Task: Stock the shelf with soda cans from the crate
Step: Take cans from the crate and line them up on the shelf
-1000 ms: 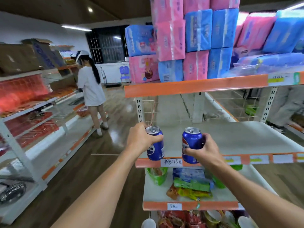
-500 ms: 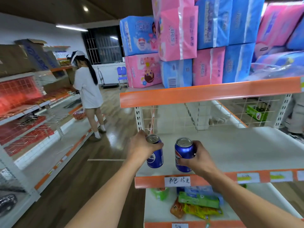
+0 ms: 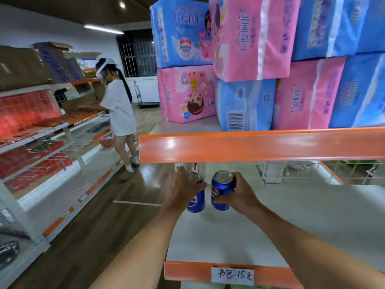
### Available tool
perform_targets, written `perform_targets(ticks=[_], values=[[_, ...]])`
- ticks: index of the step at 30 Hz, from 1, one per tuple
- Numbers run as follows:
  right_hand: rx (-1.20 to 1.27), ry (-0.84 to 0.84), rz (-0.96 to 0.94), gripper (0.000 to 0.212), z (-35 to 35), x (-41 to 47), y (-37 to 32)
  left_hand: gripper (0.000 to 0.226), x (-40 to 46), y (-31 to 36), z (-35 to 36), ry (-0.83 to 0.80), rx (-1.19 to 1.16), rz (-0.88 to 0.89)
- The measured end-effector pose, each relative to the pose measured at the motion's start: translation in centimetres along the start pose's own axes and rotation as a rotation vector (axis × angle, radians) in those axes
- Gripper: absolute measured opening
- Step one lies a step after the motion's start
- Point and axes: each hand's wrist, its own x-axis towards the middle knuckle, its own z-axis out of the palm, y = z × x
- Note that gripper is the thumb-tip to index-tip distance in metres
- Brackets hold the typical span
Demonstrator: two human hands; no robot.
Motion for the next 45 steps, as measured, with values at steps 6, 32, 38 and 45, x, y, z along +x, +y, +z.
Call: perform_targets(ticks=[6, 32, 38, 45], values=[[-0.017, -0.076, 0.040, 0.074, 1.4, 2.7, 1.0, 0.055, 2.9, -0.7, 1.8, -0.009, 0.057, -0.014], [-0.055, -0.198, 0.077, 0.099, 1.1, 7.2, 2.5, 0.046, 4.4, -2.4, 3.6, -0.144, -0.142, 0.109], [-0.134, -0.111, -0.027, 0.070, 1.0, 6.0, 1.2, 0.091, 4.7, -3.7, 3.3, -0.304, -0.114, 0.034], [-0.106, -0.086, -0.060, 0.065, 0.3, 6.0, 1.4, 0.068, 4.9, -4.4, 4.1, -0.235, -0.140, 0.045]])
